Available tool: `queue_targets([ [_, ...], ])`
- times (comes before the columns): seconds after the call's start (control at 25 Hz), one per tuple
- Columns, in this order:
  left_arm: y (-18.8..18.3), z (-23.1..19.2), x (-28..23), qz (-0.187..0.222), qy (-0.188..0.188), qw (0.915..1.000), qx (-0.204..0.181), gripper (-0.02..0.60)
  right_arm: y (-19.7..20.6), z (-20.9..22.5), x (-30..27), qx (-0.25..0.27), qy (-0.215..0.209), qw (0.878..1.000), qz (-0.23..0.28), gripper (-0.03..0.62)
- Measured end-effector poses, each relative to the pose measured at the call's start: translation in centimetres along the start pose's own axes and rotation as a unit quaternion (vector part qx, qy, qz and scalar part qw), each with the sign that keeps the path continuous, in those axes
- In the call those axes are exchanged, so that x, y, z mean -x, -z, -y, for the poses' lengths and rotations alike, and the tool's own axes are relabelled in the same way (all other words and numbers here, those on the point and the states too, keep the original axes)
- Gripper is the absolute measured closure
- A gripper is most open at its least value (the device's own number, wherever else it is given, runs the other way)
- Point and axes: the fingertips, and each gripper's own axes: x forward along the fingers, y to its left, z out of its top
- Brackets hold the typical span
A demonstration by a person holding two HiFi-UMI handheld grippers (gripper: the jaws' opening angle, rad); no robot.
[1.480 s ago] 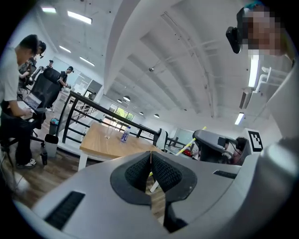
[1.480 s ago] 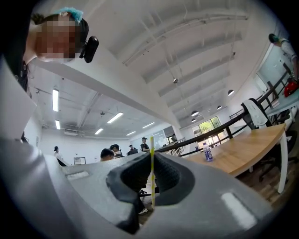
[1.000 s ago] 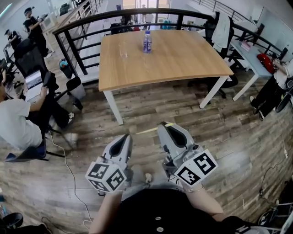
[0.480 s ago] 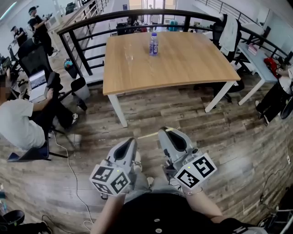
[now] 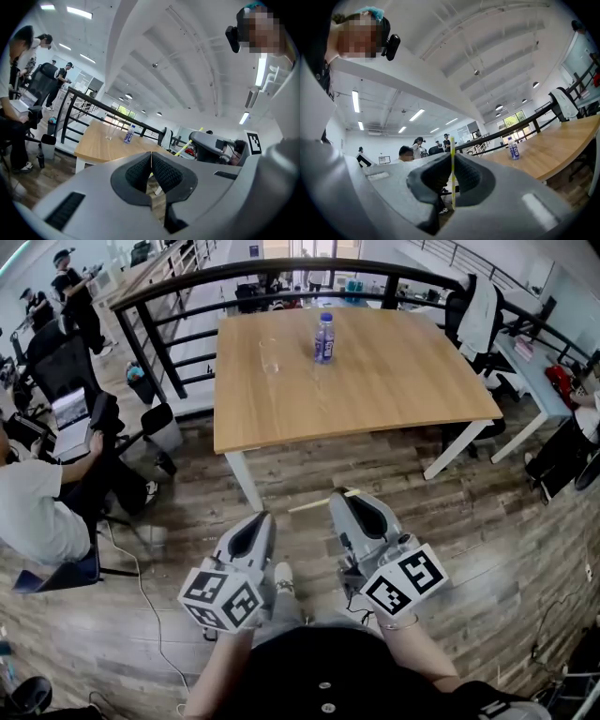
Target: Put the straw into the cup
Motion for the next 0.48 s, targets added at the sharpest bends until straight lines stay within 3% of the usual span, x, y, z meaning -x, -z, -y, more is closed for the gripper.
queue_targets([
  [0.2,-4.0,-2.8,-3.9,0.006,0.017,0.9998,-0.009,0.561,-1.7,1.6,-4.9,0.011,0.008,1.000,0.012,0.580],
  [0.48,-6.7,-6.8,-8.9,-0.003,0.040,0.9991,-0.014,0.561,-2.3,4.8,-10.5,0.030,0.036,0.999,0.021,0.580],
])
